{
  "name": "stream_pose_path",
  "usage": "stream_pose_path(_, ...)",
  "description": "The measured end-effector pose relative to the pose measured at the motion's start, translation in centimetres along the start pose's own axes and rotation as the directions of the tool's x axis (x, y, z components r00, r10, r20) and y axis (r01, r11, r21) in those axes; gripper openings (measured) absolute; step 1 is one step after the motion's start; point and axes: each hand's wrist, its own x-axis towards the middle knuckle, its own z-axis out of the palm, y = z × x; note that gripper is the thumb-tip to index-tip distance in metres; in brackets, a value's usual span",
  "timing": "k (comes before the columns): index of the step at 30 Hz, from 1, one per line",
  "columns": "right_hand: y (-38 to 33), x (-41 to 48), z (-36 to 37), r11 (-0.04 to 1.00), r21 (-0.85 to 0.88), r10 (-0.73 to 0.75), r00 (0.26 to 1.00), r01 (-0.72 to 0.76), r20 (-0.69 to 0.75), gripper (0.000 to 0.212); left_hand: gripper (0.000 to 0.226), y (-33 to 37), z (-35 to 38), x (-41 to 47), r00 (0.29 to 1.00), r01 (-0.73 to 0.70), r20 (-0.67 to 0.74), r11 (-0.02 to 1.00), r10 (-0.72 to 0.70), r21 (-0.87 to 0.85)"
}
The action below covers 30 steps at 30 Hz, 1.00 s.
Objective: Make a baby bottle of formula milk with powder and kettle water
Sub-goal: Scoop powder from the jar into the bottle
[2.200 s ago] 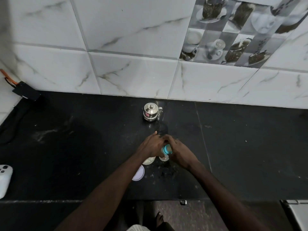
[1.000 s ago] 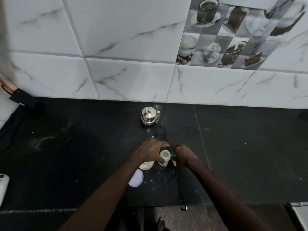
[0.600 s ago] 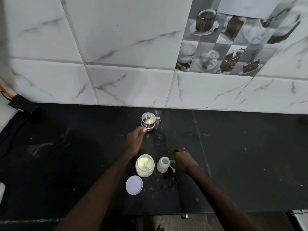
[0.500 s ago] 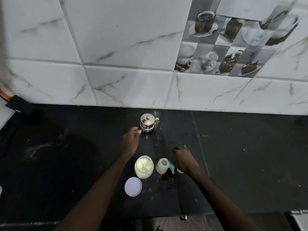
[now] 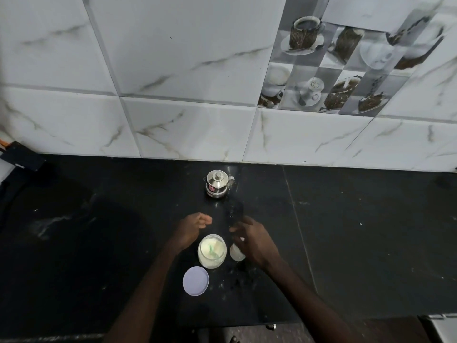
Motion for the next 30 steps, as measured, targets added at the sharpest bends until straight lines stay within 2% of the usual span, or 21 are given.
stream_pose_path(2, -1.8, 0.3, 1.2, 0.998, -0.037, -0.045, 0.991, 0.05, 0.126, 0.023, 0.084, -1.1, -0.6, -1.5, 0.992, -0.022, 0.127, 0.996, 0.012, 0.083)
stream_pose_path(5, -4.0, 1.3, 3.0, 0.974, -0.194, -0.05, 0.949, 0.115, 0.313, 0.03, 0.109, -2.6, -0.8, -2.9, 0.949, -0.071, 0.316, 0.985, 0.017, 0.16)
stream_pose_path(9, -5.9, 2.8, 3.2, 0.891, -0.37, -0.063, 0.878, 0.264, 0.475, 0.022, 0.127, -4.1, 0.2, -3.4, 0.938, -0.106, 0.345, 0.976, 0.035, 0.189)
stream_pose_path(11, -6.7, 3.6, 2.8, 0.886, -0.36, -0.084, 0.864, 0.292, 0.496, 0.023, 0.122, -3.8, 1.0, -3.9, 0.956, -0.098, 0.291, 0.971, 0.031, 0.217)
stream_pose_path(14, -7.9, 4.5, 2.7, 0.903, -0.343, -0.043, 0.849, 0.258, 0.526, 0.031, 0.099, -3.9, 1.6, -4.0, 0.986, -0.067, 0.166, 0.975, 0.032, 0.212)
stream_pose_path(18, -8.8, 4.4, 3.2, 0.827, -0.442, 0.011, 0.777, 0.347, 0.629, 0.033, 0.101, -4.8, 1.6, -4.0, 0.995, -0.078, 0.074, 0.958, 0.06, 0.275)
stream_pose_path(22, -9.2, 4.1, 3.6, 0.722, -0.552, 0.103, 0.724, 0.417, 0.682, 0.03, 0.091, -3.5, 2.3, -4.2, 0.988, -0.072, 0.151, 0.926, 0.017, 0.37)
stream_pose_path(25, -9.4, 4.1, 3.8, 0.665, -0.592, 0.136, 0.706, 0.455, 0.695, 0.033, 0.097, -3.7, 2.4, -4.2, 0.994, -0.073, 0.104, 0.939, 0.04, 0.337)
stream_pose_path(30, -10.0, 4.5, 3.0, 0.705, -0.556, 0.097, 0.717, 0.44, 0.69, 0.035, 0.101, -4.7, 1.3, -4.5, 0.994, -0.101, 0.069, 0.946, 0.084, 0.309)
